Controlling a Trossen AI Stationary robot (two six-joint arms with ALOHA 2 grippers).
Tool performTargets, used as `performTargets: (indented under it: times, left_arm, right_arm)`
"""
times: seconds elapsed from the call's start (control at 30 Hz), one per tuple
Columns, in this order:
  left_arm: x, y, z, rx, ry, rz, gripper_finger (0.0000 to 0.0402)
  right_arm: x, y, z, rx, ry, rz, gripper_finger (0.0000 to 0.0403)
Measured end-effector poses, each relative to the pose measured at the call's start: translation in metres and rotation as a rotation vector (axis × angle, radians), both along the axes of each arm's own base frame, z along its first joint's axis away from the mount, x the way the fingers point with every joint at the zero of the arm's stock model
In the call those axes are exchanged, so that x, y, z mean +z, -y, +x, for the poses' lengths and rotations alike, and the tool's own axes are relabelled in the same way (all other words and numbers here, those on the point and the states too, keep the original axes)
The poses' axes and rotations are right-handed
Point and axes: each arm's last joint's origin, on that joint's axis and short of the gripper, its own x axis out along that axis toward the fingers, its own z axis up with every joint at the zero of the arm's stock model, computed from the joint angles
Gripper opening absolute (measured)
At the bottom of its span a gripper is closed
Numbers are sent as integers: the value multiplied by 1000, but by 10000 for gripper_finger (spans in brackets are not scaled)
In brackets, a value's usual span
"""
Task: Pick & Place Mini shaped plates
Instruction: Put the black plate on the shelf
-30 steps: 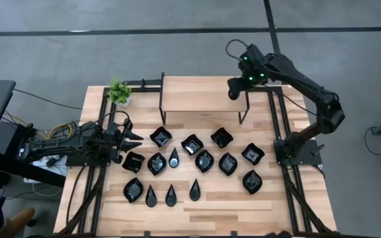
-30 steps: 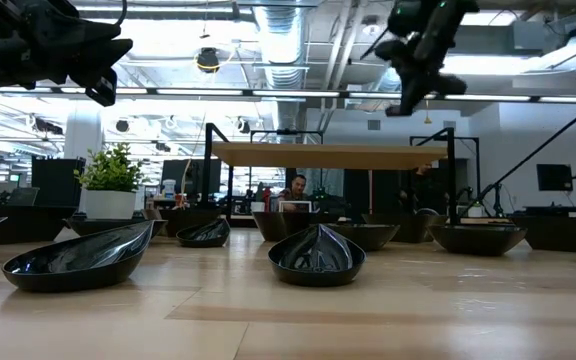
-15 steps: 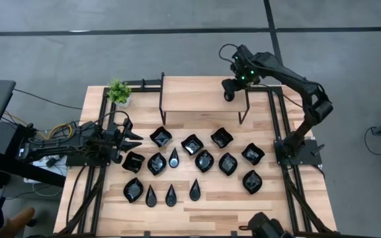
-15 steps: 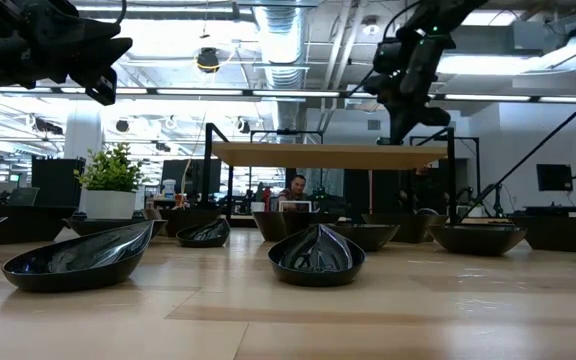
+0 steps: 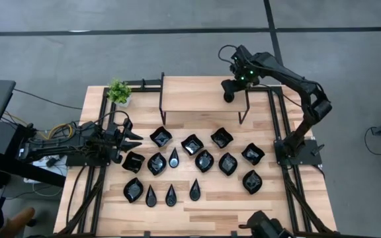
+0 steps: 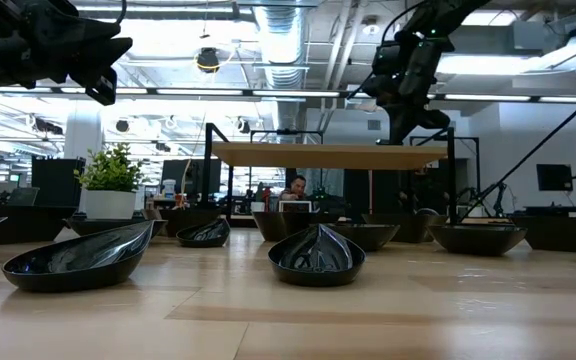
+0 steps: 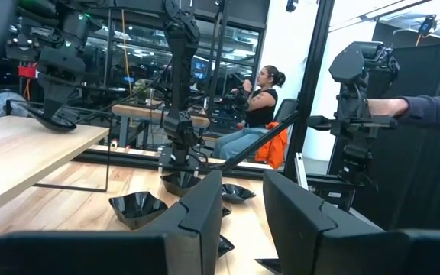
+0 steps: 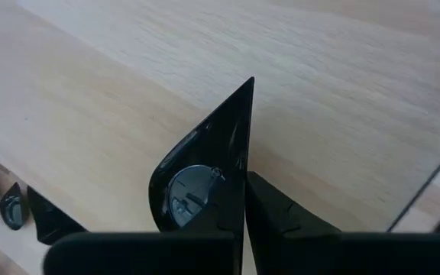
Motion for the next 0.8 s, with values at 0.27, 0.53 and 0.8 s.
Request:
performTargets:
  times: [0.27,0.53,0.8]
  left_arm:
    - [0,0,0,0,0,0,99]
    - [0,0,0,0,1,0,99]
    - [1,0,0,0,7,1,99]
  right_arm:
    - [0,1,-3,-12,-14,-1,0]
    - [-1,2,-3,-21,-36,-15,4]
    - [-1,2,-3,-10,-37,-18,36]
